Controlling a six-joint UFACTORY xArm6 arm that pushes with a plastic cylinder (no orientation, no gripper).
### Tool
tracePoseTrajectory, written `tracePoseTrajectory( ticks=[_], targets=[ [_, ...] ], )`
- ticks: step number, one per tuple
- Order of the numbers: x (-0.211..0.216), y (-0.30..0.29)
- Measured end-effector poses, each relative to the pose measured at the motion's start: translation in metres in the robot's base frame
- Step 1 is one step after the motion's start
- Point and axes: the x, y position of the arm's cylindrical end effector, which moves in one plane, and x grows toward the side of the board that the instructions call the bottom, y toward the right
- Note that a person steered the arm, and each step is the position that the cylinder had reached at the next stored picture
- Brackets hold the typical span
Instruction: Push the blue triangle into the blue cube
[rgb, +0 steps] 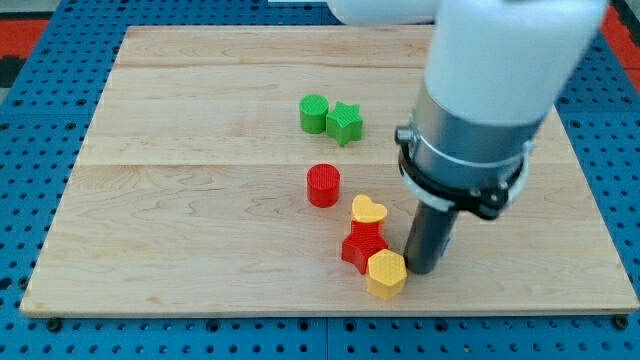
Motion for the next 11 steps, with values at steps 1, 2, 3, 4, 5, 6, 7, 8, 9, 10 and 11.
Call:
tracePoseTrajectory(
  ticks=[1, 2, 3, 4, 5, 6, 7, 8, 9, 10, 11],
  targets=[
    [0.0, 0.018],
    [-0.007, 0.034],
    [-0.043, 0.03],
    [-0.073, 0.025],
    [-0.053, 0.027],
    [-0.037, 0.002],
    [-0.064, -0.017],
    [-0.098, 0.011],
    [-0.121, 0.031],
    [-0.127, 0.059],
    [-0.127, 0.087]
  ],
)
